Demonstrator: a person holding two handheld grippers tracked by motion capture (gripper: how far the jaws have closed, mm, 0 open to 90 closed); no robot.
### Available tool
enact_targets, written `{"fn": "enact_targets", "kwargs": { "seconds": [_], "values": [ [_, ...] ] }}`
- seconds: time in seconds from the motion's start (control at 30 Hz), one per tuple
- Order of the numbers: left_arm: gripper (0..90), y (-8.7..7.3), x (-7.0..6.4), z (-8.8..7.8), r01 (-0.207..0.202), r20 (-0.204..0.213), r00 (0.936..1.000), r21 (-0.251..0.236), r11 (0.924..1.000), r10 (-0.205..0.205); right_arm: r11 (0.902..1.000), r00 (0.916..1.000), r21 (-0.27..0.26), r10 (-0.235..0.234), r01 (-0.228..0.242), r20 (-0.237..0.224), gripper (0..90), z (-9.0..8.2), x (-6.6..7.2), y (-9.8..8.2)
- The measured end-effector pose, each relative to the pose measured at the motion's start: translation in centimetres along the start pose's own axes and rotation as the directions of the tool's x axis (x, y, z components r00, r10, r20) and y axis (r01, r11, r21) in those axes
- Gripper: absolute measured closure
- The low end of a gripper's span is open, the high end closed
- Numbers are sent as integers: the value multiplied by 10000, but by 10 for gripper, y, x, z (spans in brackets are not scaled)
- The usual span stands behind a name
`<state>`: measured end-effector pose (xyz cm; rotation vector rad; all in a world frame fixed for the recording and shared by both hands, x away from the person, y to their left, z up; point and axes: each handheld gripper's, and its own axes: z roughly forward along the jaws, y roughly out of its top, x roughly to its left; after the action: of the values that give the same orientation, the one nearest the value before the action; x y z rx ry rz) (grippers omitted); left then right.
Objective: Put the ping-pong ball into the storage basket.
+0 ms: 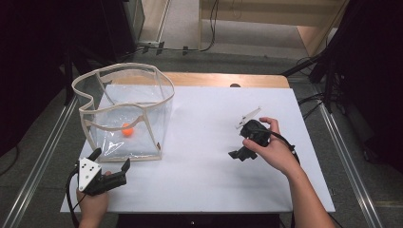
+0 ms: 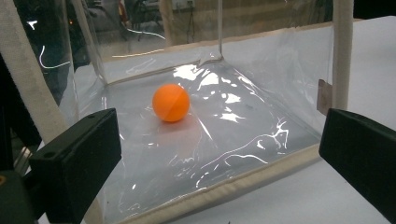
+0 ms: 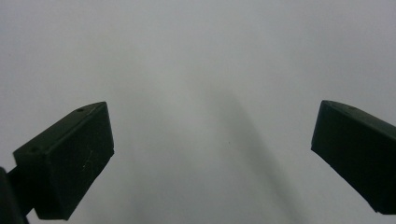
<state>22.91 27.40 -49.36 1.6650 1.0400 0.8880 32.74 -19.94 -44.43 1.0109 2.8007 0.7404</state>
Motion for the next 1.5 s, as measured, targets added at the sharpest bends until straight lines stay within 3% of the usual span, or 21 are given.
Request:
{"fn": "enact_targets", "kwargs": {
  "seconds": [0.17,0.5,0.83,1.2,1.33,1.5],
  "values": [
    [0,0,0,0,-7,-6,10000,11,10000,7,9992,9998,-340,201,-199,46,0,-1,-3,-16],
    [0,0,-1,0,-21,-46,10000,18,10000,21,9937,9994,-1105,201,-169,281,0,-5,-4,-41],
    [0,0,-1,0,-58,-78,10000,57,10000,58,9784,9982,-2030,466,-383,365,0,-11,-4,-68],
    [0,0,-1,1,-129,-154,9998,124,9998,131,9560,9960,-2861,801,-655,399,0,-18,-8,-102],
    [0,0,-2,0,-156,-151,9998,108,9998,158,9395,9957,-3373,806,-604,461,0,-20,-7,-112],
    [0,0,-1,0,-151,-144,9998,102,9998,153,9269,9940,-3720,823,-496,726,0,-22,-6,-122]
  ]
}}
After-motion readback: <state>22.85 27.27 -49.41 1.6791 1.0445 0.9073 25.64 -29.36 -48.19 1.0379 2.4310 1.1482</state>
